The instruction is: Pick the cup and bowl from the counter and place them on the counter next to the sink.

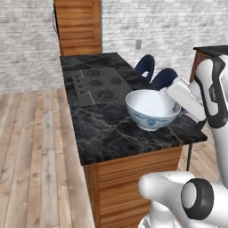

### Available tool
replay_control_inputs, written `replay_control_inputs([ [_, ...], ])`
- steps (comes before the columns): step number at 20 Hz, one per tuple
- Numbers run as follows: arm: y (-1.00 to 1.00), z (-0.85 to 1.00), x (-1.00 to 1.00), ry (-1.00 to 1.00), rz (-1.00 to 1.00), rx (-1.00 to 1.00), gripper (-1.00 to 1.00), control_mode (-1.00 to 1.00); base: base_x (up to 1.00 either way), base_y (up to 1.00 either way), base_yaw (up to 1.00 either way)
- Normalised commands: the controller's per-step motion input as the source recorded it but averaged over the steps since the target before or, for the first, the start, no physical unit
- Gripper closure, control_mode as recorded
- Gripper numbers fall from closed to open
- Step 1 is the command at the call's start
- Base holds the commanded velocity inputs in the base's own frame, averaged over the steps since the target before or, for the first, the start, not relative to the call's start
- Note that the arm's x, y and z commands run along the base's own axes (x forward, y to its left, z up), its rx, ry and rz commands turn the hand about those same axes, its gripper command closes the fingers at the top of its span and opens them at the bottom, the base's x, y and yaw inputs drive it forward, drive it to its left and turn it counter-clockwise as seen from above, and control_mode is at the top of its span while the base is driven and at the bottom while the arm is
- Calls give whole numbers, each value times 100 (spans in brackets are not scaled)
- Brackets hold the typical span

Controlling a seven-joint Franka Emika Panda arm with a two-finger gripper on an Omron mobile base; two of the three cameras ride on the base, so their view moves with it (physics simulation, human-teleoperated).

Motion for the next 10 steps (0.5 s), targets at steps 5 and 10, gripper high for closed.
replay_control_inputs([
  [5, 0, 0, 0, 0, 0, 0, 100, 100, -29, 15, 6],
  [10, 0, 0, 0, 0, 0, 0, 100, 100, 15, 11, 24],
])
